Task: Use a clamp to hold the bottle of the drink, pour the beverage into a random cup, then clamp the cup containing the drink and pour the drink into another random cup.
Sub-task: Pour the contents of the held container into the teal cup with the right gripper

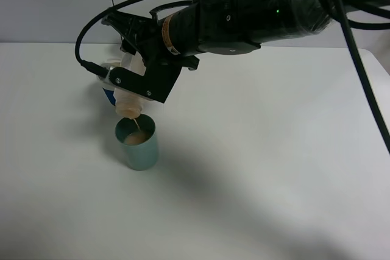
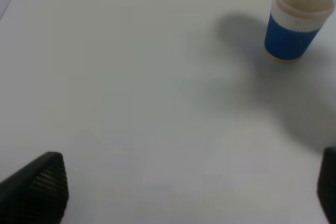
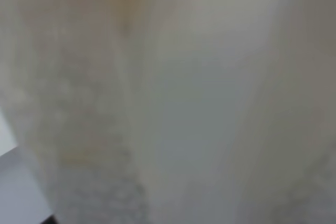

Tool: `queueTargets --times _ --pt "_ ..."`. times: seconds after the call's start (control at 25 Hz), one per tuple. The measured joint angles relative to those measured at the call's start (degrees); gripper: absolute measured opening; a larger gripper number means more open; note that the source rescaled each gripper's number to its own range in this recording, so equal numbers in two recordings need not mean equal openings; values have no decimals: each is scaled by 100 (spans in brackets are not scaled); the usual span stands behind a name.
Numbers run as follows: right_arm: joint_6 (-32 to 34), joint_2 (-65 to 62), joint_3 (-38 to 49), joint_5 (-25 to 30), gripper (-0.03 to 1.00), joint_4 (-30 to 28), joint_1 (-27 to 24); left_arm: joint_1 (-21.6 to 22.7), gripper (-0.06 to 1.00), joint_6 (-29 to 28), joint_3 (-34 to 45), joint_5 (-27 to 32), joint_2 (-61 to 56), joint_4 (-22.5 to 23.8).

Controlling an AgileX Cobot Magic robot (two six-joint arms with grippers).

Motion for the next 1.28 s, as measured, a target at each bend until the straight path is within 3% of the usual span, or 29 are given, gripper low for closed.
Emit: queueTargets --times 1.28 --pt "-561 0 0 -403 0 0 0 0 84 0 0 0 0 0"
